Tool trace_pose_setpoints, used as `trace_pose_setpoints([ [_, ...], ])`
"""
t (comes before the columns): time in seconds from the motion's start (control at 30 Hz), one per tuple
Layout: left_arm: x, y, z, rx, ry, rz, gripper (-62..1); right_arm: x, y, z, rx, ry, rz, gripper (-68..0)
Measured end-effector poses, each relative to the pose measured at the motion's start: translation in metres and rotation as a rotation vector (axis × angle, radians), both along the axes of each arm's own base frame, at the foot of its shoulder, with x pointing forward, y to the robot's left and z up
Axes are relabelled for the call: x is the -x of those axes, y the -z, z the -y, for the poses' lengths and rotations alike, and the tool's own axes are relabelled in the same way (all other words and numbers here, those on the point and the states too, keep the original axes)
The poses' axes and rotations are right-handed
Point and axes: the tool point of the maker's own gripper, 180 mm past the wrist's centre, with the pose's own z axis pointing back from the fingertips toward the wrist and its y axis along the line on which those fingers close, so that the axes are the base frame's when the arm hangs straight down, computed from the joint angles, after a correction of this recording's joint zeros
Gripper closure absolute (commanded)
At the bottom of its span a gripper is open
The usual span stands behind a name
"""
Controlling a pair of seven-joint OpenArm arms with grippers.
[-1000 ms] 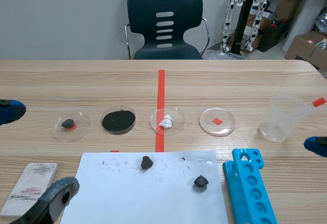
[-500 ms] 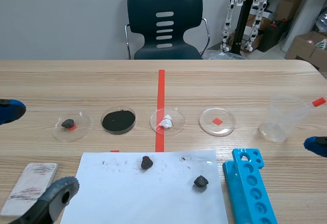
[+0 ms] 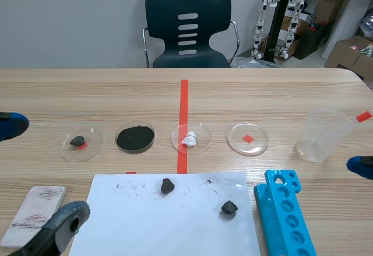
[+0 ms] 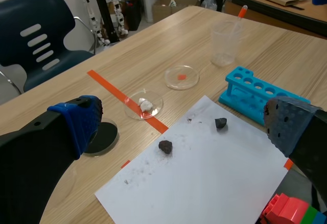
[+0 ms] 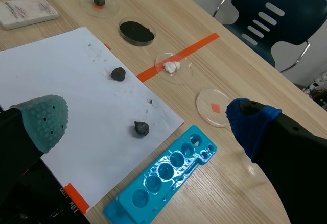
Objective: Return to the home posture
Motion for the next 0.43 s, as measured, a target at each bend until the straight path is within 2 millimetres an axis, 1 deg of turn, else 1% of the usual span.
trace_pose_setpoints([
  [0.2, 0.001, -0.012, 0.001, 0.049, 0.007, 0.049, -62.3, 0.000, 0.000, 0.000, 0.000, 0.000, 0.000, -65.7],
  [0.43, 0.001, -0.012, 0.001, 0.048, 0.007, 0.048, -62.3, 0.000, 0.000, 0.000, 0.000, 0.000, 0.000, -65.7],
])
